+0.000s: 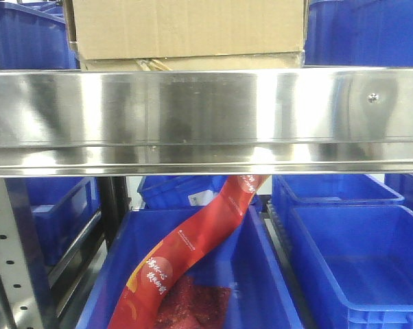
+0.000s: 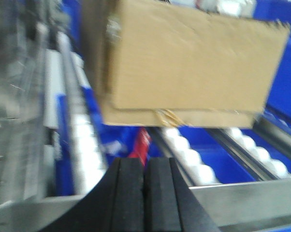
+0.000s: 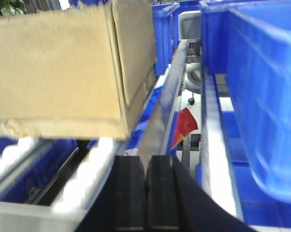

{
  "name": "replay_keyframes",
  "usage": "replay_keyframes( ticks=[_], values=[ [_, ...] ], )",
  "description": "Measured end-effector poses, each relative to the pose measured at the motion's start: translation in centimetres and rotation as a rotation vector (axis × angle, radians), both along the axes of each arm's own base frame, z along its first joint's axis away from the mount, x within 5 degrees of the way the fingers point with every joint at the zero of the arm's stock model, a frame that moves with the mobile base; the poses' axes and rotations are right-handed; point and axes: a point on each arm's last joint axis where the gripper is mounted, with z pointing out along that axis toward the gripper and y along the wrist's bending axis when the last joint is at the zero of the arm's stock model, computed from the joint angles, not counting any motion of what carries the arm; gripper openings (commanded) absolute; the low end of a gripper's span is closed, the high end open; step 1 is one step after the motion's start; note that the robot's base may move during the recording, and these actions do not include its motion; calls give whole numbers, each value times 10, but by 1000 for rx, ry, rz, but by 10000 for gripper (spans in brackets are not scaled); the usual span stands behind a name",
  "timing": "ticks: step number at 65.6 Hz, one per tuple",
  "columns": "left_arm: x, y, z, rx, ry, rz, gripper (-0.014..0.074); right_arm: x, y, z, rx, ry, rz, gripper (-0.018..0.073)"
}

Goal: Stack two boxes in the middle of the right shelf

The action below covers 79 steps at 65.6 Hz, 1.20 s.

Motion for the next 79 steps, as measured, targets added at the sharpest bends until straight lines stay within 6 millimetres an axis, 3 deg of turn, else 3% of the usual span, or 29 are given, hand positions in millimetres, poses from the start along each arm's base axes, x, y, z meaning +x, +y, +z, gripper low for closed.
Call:
replay_keyframes(
  ticks=[16, 35, 60, 70, 79],
  values=[
    [-47, 20, 0, -50, -190, 76, -91, -46, -6, 4, 20, -165, -3, -162],
    [-79, 28, 11, -96, -365, 77, -91, -68, -8, 14, 35, -288, 0, -162],
    [-82, 28, 12, -99, -380, 77, -91, -69, -10, 13, 15, -285, -17, -162],
    [-82, 28, 12, -100, -380, 77, -91, -76, -13, -4, -196, -298, -71, -162],
    [-82, 28, 12, -100, -380, 77, -91, -82, -18, -30, -229, -331, -160, -162]
  ],
)
